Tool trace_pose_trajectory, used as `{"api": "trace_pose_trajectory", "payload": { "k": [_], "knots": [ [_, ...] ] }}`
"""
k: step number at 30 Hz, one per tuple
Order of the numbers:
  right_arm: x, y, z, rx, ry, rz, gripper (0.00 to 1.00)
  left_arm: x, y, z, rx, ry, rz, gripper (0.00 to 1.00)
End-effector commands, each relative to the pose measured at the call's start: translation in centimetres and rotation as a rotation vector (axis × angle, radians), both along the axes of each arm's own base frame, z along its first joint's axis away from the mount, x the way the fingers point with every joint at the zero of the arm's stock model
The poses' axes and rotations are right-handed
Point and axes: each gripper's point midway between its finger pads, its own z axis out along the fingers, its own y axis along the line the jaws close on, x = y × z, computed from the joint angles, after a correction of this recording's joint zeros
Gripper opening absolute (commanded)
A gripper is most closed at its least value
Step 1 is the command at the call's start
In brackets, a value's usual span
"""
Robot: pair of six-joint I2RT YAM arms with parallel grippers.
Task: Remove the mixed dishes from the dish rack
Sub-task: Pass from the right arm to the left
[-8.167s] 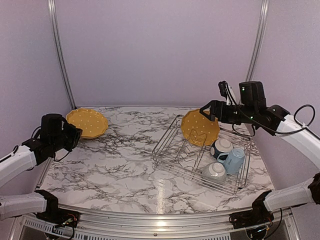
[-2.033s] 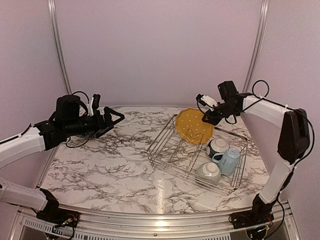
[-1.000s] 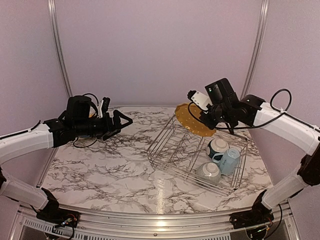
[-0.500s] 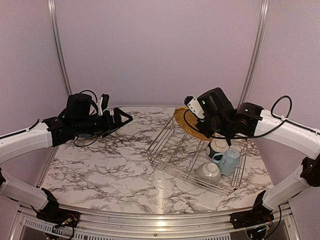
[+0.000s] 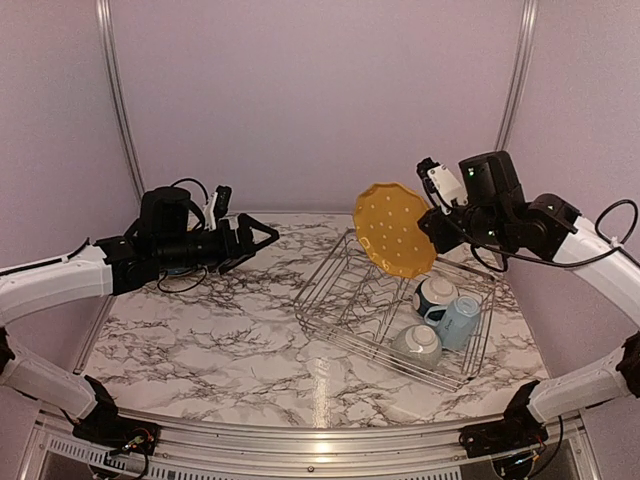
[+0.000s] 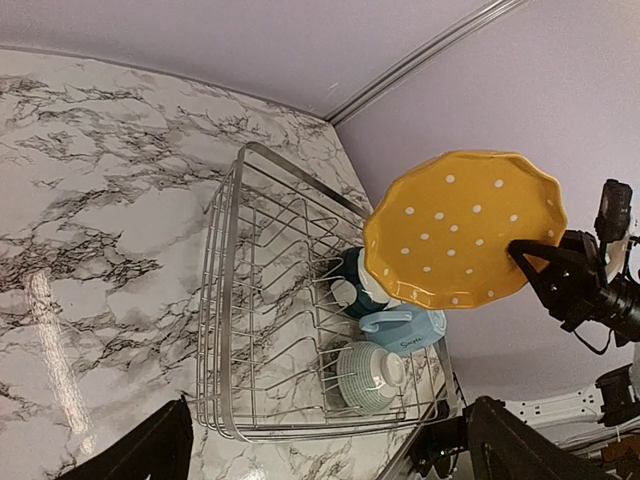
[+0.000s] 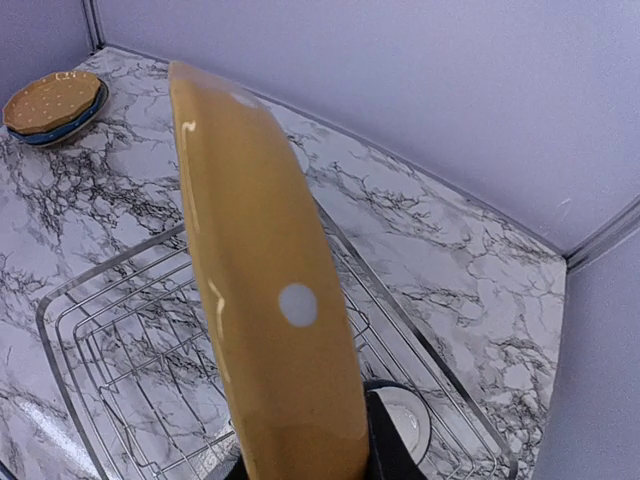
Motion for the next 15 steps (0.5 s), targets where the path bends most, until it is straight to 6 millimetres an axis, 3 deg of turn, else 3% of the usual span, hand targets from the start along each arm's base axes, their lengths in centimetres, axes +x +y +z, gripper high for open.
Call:
{"api": "trace_pose_trajectory", "payload": {
  "k": [1,9,15],
  "knots": [
    [0.1,1.2,5.4,0.347,-0.012,0.068,0.0,-0.2,-1.9,1.8,-0.07,-0.037,-0.053,0.99],
    [-0.4,2.8,6.8,0.691,0.108,0.221,0.0,-0.8,-3.4,2.2,-0.1,-0.032,-0.093,0.99],
    [-0.7,4.2,5.8,0.919,0.218,0.33,0.0,-1.4,-3.9,2.0,-0.109,-0.024,-0.11,0.99]
  ]
}}
